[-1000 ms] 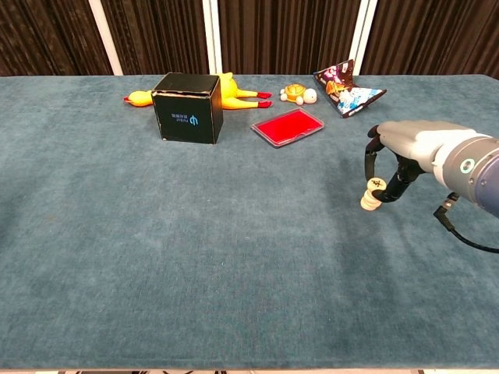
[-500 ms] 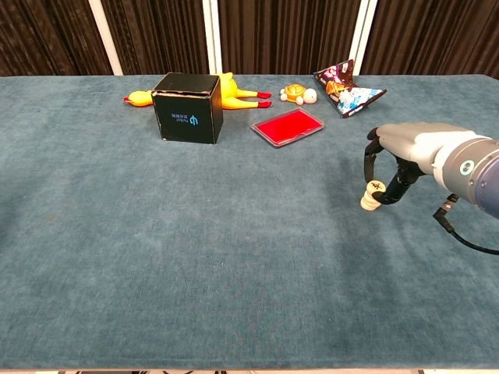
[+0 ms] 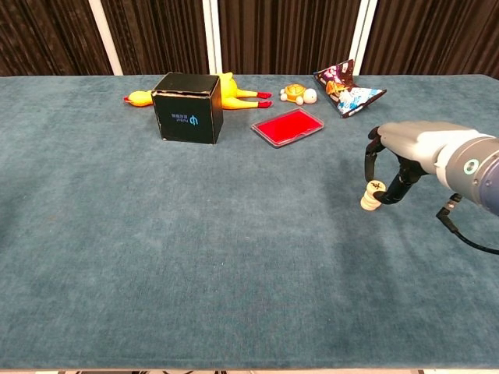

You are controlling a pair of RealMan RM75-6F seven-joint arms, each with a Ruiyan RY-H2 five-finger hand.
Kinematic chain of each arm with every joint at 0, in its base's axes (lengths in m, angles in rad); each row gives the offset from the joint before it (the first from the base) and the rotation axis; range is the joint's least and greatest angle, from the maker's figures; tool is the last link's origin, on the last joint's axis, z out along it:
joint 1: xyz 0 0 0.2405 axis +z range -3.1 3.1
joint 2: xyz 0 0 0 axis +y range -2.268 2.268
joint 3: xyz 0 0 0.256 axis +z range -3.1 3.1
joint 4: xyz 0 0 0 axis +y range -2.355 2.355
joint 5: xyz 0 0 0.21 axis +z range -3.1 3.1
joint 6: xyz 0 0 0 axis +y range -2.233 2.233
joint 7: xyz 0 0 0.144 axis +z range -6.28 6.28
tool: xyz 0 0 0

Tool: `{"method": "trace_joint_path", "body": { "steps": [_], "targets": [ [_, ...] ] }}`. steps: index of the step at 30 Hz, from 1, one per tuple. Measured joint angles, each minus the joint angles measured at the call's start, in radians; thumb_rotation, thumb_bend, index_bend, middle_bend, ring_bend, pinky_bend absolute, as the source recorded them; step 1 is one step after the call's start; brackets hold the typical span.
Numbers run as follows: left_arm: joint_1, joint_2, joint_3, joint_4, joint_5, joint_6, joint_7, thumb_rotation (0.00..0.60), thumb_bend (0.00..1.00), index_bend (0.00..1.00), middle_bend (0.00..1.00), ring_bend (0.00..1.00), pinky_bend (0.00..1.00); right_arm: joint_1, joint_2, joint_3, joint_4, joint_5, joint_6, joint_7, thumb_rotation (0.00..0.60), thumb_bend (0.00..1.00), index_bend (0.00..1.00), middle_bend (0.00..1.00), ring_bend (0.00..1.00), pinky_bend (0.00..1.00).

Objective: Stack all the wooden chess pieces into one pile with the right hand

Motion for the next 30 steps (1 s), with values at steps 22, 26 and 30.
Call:
{"method": "trace_joint_path", "body": {
  "steps": [22,26,30],
  "targets": [
    [0.004,-0.001,0.004,-0.003,0.011,0.011,0.009,0.600,0.01,0.05,0.01,0.00,0.15,-0.259,0.320,-0.217,-0.363,-0.518,0.251,0.215,0.600,0.40,0.18,0.00,0.00,0.00],
    [0.005,-0.001,0.003,-0.004,0.010,0.014,0.008,0.600,0.01,0.05,0.01,0.00,0.15,-0.368,0.371,-0.322,-0.331,-0.668,0.304,0.338,0.600,0.40,0.18,0.00,0.00,0.00],
    [0.005,-0.001,0.003,-0.006,0.012,0.015,0.011,0.600,0.01,0.05,0.01,0.00,0.15,-0.447,0.393,-0.375,-0.247,-0.739,0.334,0.449,0.600,0.40,0.18,0.00,0.00,0.00]
  ]
}}
